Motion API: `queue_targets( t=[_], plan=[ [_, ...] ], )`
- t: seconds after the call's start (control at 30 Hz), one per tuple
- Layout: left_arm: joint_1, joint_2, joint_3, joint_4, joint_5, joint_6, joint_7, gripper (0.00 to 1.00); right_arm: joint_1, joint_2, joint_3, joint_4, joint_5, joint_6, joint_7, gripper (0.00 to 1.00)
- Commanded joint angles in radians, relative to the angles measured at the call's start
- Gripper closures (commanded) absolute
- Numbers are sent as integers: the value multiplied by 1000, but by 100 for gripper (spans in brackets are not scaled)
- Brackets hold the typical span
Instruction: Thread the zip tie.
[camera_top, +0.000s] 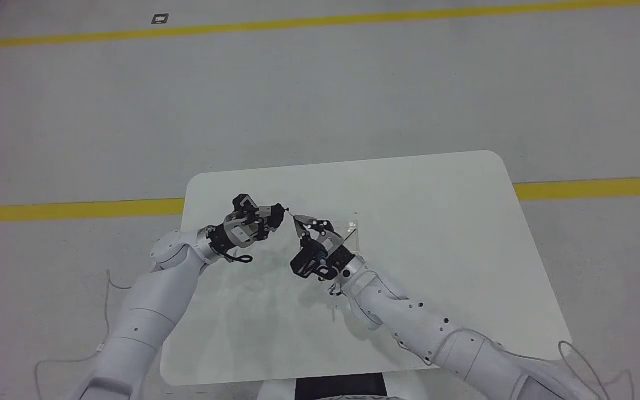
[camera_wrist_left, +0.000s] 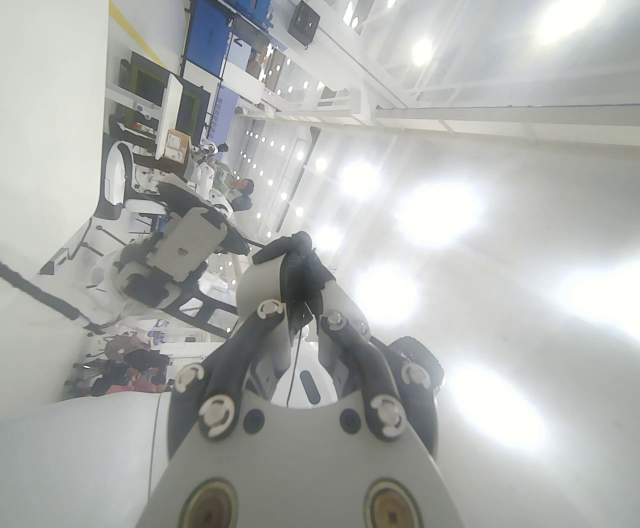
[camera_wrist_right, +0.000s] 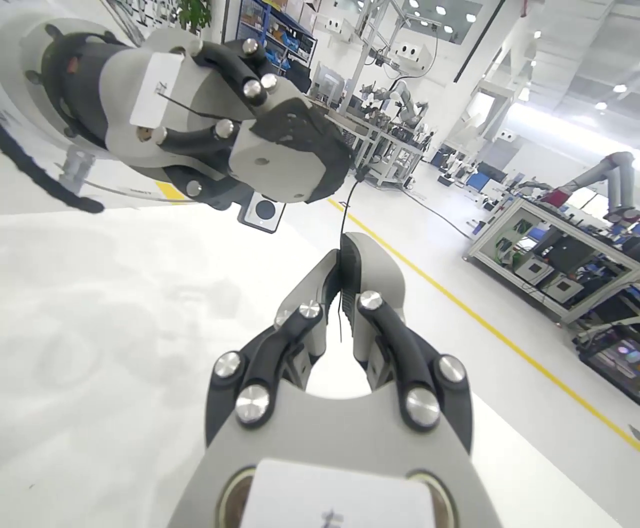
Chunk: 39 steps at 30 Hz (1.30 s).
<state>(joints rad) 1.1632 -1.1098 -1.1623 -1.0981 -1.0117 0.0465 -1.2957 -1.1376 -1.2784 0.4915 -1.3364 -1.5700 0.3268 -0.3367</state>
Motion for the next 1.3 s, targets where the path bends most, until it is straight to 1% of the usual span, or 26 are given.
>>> queue_targets(
  t=[0.0, 0.1, 0.2, 0.4, 0.63, 0.83, 1.0, 1.27],
  plan=[
    [0, 0, 0, 0, 0, 0, 0, 100, 18, 9, -28, 2, 0, 13, 10, 100],
    [0, 0, 0, 0, 0, 0, 0, 100, 37, 20, -52, -1, 0, 13, 24, 100],
    [0, 0, 0, 0, 0, 0, 0, 100, 42, 29, -61, -6, 0, 13, 34, 100],
    [0, 0, 0, 0, 0, 0, 0, 100, 30, 39, -46, -21, 0, 13, 43, 100],
    [0, 0, 0, 0, 0, 0, 0, 100, -23, 47, 8, -40, 0, 13, 26, 100],
    [0, 0, 0, 0, 0, 0, 0, 100, -76, 59, 82, -51, 14, 11, 2, 100],
    [0, 0, 0, 0, 0, 0, 0, 100, -118, 69, 140, -63, 21, -8, -12, 100],
    [0, 0, 0, 0, 0, 0, 0, 100, -173, 80, 229, -85, 40, -17, -33, 100]
  ],
)
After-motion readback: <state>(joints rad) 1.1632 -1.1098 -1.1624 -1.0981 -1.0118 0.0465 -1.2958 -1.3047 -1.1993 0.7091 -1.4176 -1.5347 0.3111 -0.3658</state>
